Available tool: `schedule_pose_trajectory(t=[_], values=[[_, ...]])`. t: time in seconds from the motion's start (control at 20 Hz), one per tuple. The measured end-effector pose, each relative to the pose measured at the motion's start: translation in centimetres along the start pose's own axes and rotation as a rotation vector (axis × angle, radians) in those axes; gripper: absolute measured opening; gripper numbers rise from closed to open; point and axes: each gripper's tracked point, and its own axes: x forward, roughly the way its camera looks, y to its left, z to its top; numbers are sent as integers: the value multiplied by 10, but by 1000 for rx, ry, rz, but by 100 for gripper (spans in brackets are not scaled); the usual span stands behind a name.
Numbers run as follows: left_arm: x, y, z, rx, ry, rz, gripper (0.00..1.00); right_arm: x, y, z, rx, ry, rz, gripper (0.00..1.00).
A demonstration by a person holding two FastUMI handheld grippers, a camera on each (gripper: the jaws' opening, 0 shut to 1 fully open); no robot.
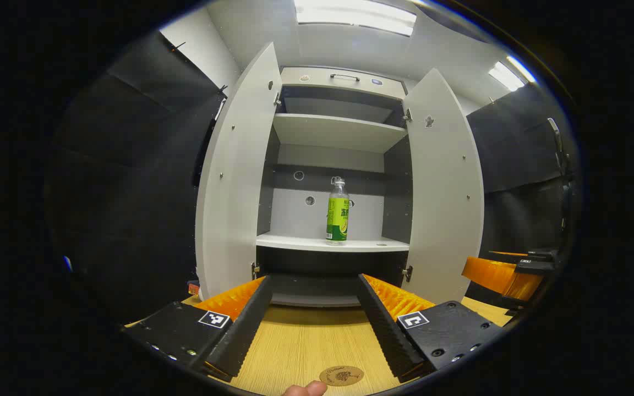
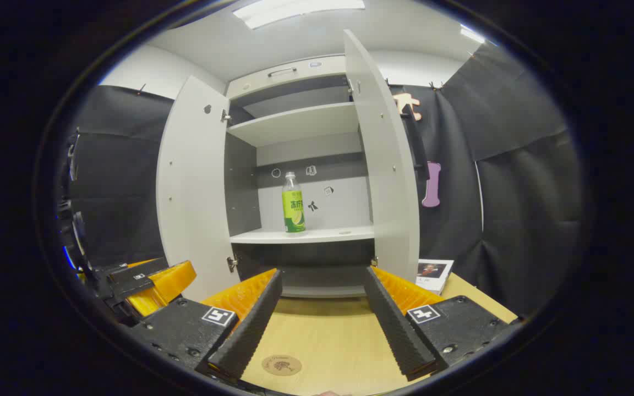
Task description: Grasp the bottle in the cabinet with the left hand and place it on the coaster, then close the right door with the right hand and the left door with the left hand.
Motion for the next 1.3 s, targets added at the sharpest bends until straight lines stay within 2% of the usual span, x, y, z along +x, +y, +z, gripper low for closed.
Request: schedule_pose_trajectory(t=[0.55,0.6,0.65,0.7,0.75,0.8,0.85,0.9,0.95,1.0,1.05,1.2,1.3], values=[[3,3,1,-1,-6,-2,94,-1,1,-2,-10,6,14,99],[4,5,0,-1,-6,-1,99,-1,2,-2,-11,8,18,99],[4,5,1,-1,-6,0,95,0,3,-2,-11,7,21,99],[3,6,1,0,-7,2,95,2,6,-3,-13,7,23,99],[4,7,2,1,-8,3,100,4,7,-4,-14,7,23,99],[4,7,3,2,-9,3,94,4,7,-3,-14,7,24,99],[5,7,4,1,-11,0,94,3,6,-3,-14,8,24,99],[6,6,6,0,-13,-6,94,3,5,-3,-14,10,24,99],[7,5,9,0,-18,-13,99,3,6,-4,-15,10,23,99],[9,4,12,1,-26,-21,99,2,5,-3,-15,10,22,99],[13,2,17,2,-31,-31,94,2,5,-3,-16,10,20,99],[33,-4,26,27,-27,-52,95,1,4,0,-24,8,17,99],[50,-12,33,37,-26,-93,95,-2,3,2,-26,1,13,99]])
